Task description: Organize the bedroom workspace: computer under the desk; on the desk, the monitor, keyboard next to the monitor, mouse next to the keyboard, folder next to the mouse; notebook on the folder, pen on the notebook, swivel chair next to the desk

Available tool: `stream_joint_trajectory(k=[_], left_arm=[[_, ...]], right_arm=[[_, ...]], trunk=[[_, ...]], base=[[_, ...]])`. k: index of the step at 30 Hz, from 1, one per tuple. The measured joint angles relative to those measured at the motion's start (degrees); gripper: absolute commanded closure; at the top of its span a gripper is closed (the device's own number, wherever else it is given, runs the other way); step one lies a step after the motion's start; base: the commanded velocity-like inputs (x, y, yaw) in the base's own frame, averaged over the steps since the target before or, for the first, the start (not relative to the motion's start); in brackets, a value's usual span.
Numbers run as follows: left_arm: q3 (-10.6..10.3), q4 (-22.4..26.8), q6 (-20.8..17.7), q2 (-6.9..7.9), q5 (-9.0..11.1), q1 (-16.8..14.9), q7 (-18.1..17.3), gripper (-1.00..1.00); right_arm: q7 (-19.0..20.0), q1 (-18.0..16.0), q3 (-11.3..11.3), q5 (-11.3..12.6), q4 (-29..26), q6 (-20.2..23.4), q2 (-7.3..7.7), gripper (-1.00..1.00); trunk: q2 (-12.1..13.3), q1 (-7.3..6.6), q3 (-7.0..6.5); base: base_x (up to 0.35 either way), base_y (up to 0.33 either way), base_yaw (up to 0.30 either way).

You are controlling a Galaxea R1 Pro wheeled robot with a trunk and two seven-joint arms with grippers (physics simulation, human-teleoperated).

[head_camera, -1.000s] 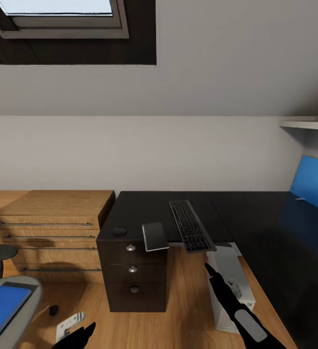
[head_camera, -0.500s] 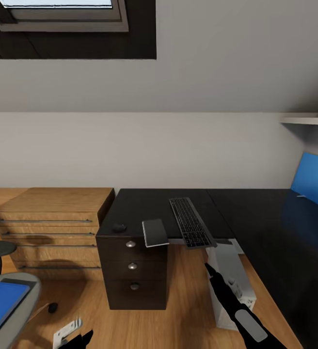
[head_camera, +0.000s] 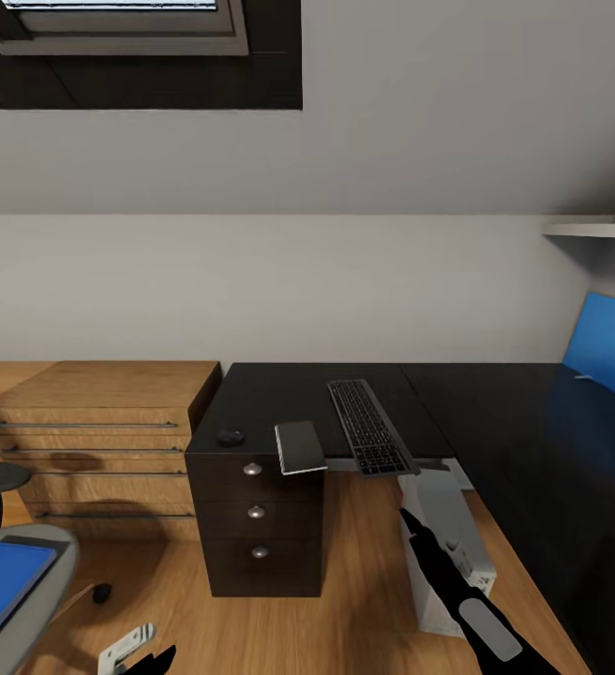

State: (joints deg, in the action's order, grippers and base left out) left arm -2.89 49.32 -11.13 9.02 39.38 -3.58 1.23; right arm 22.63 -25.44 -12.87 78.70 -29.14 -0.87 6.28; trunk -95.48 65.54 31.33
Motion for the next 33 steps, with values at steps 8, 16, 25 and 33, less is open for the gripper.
stream_joint_trajectory(k=[8,16,25,33], left_arm=[[0.0,-0.1,0.2,-0.01,0.0,0.0,0.0,-1.00],[0.0,-0.1,0.3,-0.01,0.0,0.0,0.0,-1.00],[0.0,-0.1,0.3,-0.02,0.0,0.0,0.0,-1.00],[0.0,-0.1,0.3,-0.02,0.1,0.0,0.0,-1.00]], right_arm=[[0.1,0.0,0.0,0.0,-0.2,0.0,0.06,-1.00],[0.1,0.0,-0.1,0.0,-0.8,0.0,0.09,-1.00],[0.1,0.0,-0.1,0.0,-1.0,0.0,0.07,-1.00],[0.0,0.0,-0.1,0.0,-1.0,0.0,0.07,-1.00]], trunk=[[0.0,0.00,0.00],[0.4,-0.21,-0.17],[4.0,-2.19,-1.79],[7.2,-3.95,-3.23]], base=[[0.000,0.000,0.000],[0.000,0.000,0.000],[0.000,0.000,0.000],[0.000,0.000,0.000]])
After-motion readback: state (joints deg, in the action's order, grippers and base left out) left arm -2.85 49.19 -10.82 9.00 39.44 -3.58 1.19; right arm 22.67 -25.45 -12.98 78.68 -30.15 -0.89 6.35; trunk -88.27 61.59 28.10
